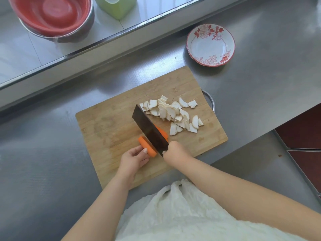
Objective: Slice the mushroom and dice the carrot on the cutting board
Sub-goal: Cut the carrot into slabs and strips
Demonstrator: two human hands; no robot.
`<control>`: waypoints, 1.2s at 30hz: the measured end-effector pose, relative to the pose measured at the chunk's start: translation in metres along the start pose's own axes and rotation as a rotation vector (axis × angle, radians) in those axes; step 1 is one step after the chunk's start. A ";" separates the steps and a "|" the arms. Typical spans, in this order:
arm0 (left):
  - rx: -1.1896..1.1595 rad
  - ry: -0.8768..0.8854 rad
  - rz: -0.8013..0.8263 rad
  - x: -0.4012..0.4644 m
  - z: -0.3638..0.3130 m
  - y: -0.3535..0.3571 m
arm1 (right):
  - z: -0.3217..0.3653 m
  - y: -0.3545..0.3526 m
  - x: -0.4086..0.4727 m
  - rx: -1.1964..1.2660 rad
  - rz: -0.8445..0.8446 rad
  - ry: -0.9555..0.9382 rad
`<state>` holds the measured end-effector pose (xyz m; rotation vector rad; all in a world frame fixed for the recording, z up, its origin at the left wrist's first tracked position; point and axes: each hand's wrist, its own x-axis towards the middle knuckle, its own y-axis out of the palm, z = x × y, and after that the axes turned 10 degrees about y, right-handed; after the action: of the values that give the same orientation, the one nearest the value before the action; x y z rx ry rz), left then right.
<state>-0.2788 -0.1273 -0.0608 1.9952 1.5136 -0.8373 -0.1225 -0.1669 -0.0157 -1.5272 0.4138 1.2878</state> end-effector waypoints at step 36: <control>-0.010 -0.017 0.106 0.000 -0.011 -0.010 | -0.015 0.035 -0.036 -0.015 -0.299 -0.118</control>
<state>-0.2866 -0.1166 -0.0535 2.0359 1.3871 -0.8002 -0.1558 -0.2059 -0.0029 -1.4538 0.0953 1.1392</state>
